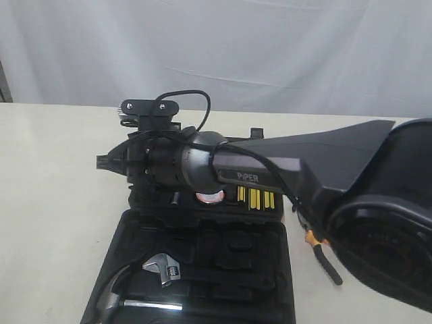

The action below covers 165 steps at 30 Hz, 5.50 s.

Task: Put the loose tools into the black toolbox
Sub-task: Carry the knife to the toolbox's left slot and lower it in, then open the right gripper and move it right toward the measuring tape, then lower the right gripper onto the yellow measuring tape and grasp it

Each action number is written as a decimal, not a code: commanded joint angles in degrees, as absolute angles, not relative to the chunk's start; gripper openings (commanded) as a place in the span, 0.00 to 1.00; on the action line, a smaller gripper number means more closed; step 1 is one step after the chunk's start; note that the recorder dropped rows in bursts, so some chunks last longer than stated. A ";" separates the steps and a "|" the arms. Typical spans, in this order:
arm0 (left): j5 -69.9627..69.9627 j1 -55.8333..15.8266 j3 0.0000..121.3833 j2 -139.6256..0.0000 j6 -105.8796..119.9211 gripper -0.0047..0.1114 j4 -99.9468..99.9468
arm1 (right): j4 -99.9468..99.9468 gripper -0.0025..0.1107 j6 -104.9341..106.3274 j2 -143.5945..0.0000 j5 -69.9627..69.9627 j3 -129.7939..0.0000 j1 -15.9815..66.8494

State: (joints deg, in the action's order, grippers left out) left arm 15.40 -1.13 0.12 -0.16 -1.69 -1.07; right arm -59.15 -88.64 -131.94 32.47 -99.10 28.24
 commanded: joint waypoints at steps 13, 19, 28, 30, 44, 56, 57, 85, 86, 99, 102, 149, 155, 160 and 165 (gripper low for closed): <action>15.37 -1.25 0.00 0.00 -1.79 0.04 -1.21 | -64.98 0.02 -97.30 -134.47 31.48 -99.57 28.15; 15.37 -1.25 0.00 0.00 -1.79 0.04 -1.21 | -64.98 0.02 -97.65 -135.20 30.28 -99.57 28.15; 15.37 -1.25 0.00 0.00 -1.79 0.04 -1.21 | -64.98 0.02 -97.43 -136.80 30.20 -99.57 28.15; 15.37 -1.25 0.00 0.00 -1.79 0.04 -1.21 | -64.98 0.02 -96.77 -136.80 30.20 -99.57 28.15; 15.37 -1.25 0.00 0.00 -1.79 0.04 -1.21 | -64.98 0.32 -95.71 -136.80 30.05 -99.57 28.15; 15.37 -1.25 0.00 0.00 -1.79 0.04 -1.21 | -64.98 0.49 -95.71 -135.00 30.21 -99.57 28.15; 15.37 -1.25 0.00 0.00 -1.79 0.04 -1.21 | -64.98 0.45 -95.71 -134.90 30.21 -99.57 28.15; 15.37 -1.25 0.00 0.00 -1.79 0.04 -1.21 | -81.30 0.02 -105.35 -140.22 30.86 -101.97 28.30; 15.37 -1.25 0.00 0.00 -1.79 0.04 -1.21 | -81.30 0.02 -105.35 -139.94 30.86 -102.45 28.53; 15.37 -1.25 0.00 0.00 -1.79 0.04 -1.21 | -61.62 0.02 -71.33 -128.92 33.85 -102.92 32.99; 15.37 -1.25 0.00 0.00 -1.79 0.04 -1.21 | -45.69 0.02 -52.19 -123.64 37.82 -102.92 34.16; 15.37 -1.25 0.00 0.00 -1.79 0.04 -1.21 | 5.56 0.02 11.62 -82.35 60.43 -65.41 -6.98; 15.37 -1.25 0.00 0.00 -1.79 0.04 -1.21 | 2.43 0.02 11.94 -85.94 55.97 -65.92 -7.55; 15.37 -1.25 0.00 0.00 -1.79 0.04 -1.21 | -1.37 0.02 14.16 -93.73 57.08 -73.08 -10.26; 15.37 -1.25 0.00 0.00 -1.80 0.04 -1.21 | -5.21 0.02 26.66 -100.67 56.68 -79.72 -10.30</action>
State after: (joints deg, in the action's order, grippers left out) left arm 15.40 -1.13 0.12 -0.16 -1.69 -1.07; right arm -3.64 20.50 -97.68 57.08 -76.54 -10.08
